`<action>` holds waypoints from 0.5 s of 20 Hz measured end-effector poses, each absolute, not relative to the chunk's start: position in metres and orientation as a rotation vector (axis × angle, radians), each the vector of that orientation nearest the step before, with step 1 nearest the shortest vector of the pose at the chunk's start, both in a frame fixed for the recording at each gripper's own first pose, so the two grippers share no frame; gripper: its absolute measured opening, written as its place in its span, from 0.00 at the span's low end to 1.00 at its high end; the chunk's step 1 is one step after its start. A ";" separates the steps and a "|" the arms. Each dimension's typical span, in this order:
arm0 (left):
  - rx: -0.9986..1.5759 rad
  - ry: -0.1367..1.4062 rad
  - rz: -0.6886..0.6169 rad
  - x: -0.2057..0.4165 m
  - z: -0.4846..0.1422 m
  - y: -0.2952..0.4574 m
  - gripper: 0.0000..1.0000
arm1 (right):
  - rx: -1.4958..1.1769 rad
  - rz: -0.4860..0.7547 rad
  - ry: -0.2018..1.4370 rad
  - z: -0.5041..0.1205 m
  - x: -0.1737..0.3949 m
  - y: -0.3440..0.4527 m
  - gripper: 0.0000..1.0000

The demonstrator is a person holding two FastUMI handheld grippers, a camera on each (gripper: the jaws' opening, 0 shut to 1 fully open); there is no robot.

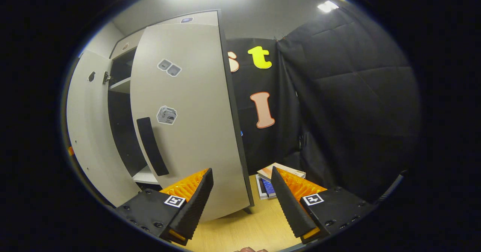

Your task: Grab one shoe with the right hand and put it into the shoe cabinet, grab the other shoe with the left hand and put it into the shoe cabinet; then close the right door with the right hand and the left door with the left hand.

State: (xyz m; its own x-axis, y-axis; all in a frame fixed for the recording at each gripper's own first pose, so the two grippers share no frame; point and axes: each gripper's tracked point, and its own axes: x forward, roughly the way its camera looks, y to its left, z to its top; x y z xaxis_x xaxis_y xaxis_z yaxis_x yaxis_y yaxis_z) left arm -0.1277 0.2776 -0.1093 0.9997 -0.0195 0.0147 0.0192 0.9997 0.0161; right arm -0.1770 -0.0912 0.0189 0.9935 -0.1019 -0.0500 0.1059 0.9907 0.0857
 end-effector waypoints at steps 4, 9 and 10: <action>0.056 0.015 -0.027 -0.128 -0.108 0.258 0.90 | 0.115 -0.091 0.072 0.009 -0.166 -0.094 0.97; 0.071 0.045 -0.014 -0.133 -0.108 0.212 0.90 | 0.144 -0.060 0.078 0.001 -0.150 -0.099 0.97; 0.074 0.044 0.015 -0.136 -0.109 0.206 0.90 | 0.145 -0.056 0.078 0.002 -0.148 -0.103 0.97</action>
State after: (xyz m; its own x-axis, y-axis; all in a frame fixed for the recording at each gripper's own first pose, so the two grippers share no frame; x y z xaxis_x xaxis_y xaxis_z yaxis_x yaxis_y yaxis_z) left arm -0.1360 0.2060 -0.1087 0.9989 0.0161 -0.0435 -0.0129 0.9972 0.0741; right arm -0.1477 -0.1027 0.0018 0.9954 -0.0500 -0.0814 0.0613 0.9880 0.1420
